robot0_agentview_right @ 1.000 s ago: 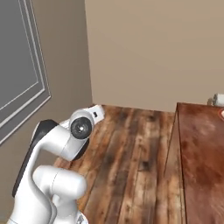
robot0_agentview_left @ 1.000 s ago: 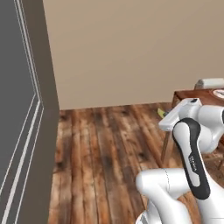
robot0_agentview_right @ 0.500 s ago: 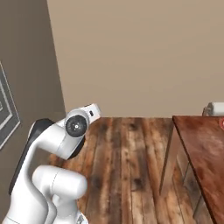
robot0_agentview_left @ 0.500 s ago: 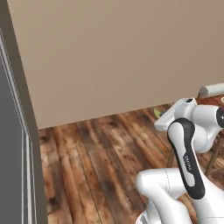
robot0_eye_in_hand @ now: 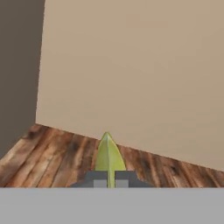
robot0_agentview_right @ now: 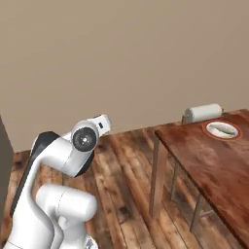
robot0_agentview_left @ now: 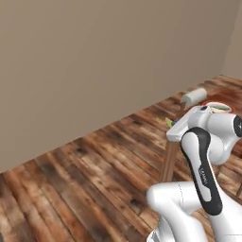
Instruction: Take the lemon wedge from the fridge and place it on the plate with fish on the dining counter.
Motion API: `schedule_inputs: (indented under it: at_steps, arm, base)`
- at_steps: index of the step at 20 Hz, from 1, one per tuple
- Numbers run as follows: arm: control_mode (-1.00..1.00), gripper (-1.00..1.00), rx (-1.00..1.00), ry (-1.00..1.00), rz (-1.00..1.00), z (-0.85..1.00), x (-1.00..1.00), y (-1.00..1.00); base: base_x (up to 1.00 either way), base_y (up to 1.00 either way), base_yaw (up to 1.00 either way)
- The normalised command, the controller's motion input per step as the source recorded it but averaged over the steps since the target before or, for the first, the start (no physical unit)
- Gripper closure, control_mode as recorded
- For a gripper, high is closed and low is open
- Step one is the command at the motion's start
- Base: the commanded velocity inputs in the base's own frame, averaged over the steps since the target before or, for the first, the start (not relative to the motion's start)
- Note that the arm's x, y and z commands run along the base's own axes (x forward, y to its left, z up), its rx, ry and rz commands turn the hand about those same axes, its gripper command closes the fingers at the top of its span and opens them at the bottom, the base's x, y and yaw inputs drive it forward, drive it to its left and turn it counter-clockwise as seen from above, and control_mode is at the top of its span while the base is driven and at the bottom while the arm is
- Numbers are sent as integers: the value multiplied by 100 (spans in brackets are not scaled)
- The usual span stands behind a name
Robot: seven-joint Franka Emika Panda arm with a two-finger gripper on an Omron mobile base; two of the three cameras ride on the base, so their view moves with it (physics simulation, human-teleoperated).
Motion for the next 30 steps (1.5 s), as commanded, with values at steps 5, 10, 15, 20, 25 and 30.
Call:
schedule_inputs:
  at_steps: [5,10,15,20,25,30]
  arm:
    - [100,100,0,0,0,0,0,0]
    - [100,100,0,0,0,0,0,0]
    - [100,100,0,0,0,0,0,0]
    - [100,100,0,0,0,0,0,0]
    - [100,100,0,0,0,0,0,0]
    - [100,100,0,0,0,0,0,0]
  base:
    - [51,67,-65]
    - [22,56,-69]
    - [21,32,-72]
    - [36,37,-76]
    - [42,62,-74]
    - [86,80,-53]
